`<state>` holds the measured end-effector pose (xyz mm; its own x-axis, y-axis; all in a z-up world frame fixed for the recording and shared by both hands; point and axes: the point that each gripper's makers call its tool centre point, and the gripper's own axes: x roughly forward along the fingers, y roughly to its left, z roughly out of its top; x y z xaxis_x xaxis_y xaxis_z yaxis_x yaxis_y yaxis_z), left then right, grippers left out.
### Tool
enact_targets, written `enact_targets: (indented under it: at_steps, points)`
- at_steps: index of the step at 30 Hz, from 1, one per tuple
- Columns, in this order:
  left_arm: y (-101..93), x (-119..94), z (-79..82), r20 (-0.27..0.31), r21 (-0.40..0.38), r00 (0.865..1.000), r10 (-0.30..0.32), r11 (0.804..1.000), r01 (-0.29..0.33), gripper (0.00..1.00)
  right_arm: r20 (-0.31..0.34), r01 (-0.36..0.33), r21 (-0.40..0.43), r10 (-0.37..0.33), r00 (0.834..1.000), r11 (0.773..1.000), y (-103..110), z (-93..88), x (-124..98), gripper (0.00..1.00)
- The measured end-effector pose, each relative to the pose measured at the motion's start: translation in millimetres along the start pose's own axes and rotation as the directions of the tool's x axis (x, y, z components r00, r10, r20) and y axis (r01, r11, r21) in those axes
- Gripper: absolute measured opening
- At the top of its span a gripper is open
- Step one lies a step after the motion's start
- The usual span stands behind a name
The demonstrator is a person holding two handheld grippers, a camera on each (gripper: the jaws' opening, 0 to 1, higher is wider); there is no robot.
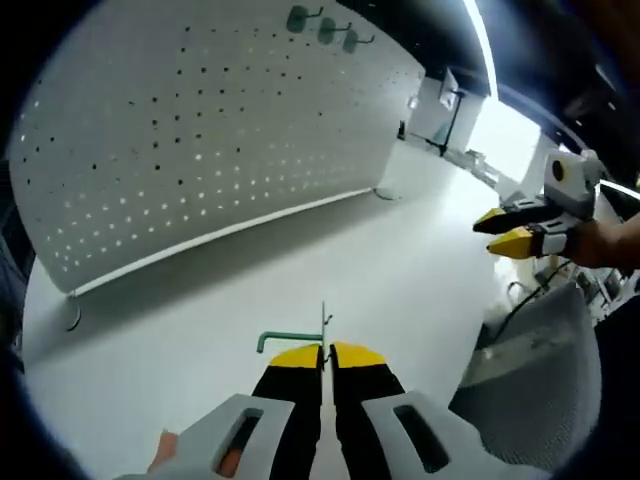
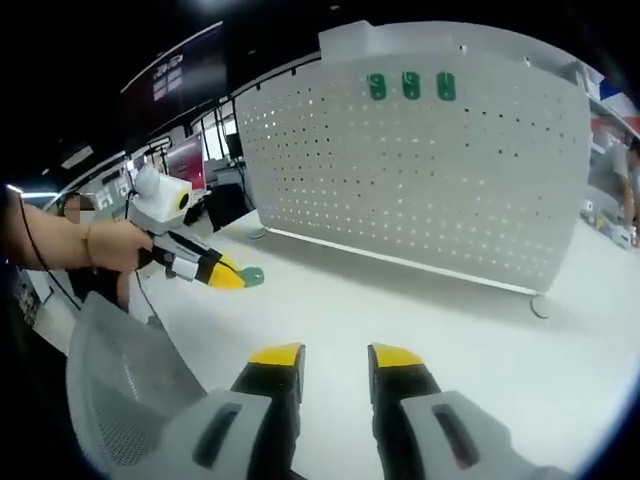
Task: Insert the hook assembly into the mounting plate slot until the hook locks in place.
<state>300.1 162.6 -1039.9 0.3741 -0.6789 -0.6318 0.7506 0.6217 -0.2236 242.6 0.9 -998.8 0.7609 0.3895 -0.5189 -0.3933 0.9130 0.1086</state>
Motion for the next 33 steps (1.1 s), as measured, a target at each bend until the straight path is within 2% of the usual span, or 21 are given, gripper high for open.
enact_targets:
  at_steps: [12, 20, 22, 25, 31, 32, 33]
  points:
    - [-22.8, -33.3, 0.8, 0.006, 0.028, 1.0, -0.029, 0.999, 0.029, 0.02, -0.005, -0.08, -0.023, 0.08, 0.997, 0.997, 31.5, 6.3, 4.2, 0.23]
    - [-38.6, -56.1, -4.0, -0.026, 0.087, 0.996, -0.083, 0.993, 0.085, 0.02, 0.0, -0.169, -0.002, 0.169, 0.986, 0.986, 61.5, 18.8, 12.3, 0.23]
    - [-39.2, -59.0, -8.8, -0.046, 0.114, 0.995, -0.091, 0.989, 0.095, 0.02, -0.015, -0.187, -0.01, 0.187, 0.982, 0.982, 68.0, 21.9, 15.9, 0.23]
    - [-39.8, -61.5, -14.9, -0.054, 0.105, 0.993, -0.107, 0.988, 0.112, 0.02, -0.037, -0.209, -0.03, 0.208, 0.977, 0.977, 76.5, 25.5, 21.7, 0.23]
    - [-50.5, -64.6, -15.5, -0.06, 0.114, 0.987, -0.15, 0.981, 0.156, 0.02, -0.071, -0.291, -0.017, 0.29, 0.955, 0.956, 100.9, 36.9, 33.7, 0.23]
    - [-52.4, -65.2, -13.8, -0.055, 0.119, 0.986, -0.156, 0.98, 0.161, 0.02, -0.083, -0.33, 0.004, 0.329, 0.941, 0.944, 109.3, 38.9, 35.5, 0.23]
    - [-54.0, -65.4, -12.6, -0.051, 0.121, 0.985, -0.164, 0.978, 0.169, 0.02, -0.082, -0.346, 0.022, 0.346, 0.935, 0.938, 113.0, 42.0, 37.5, 0.23]
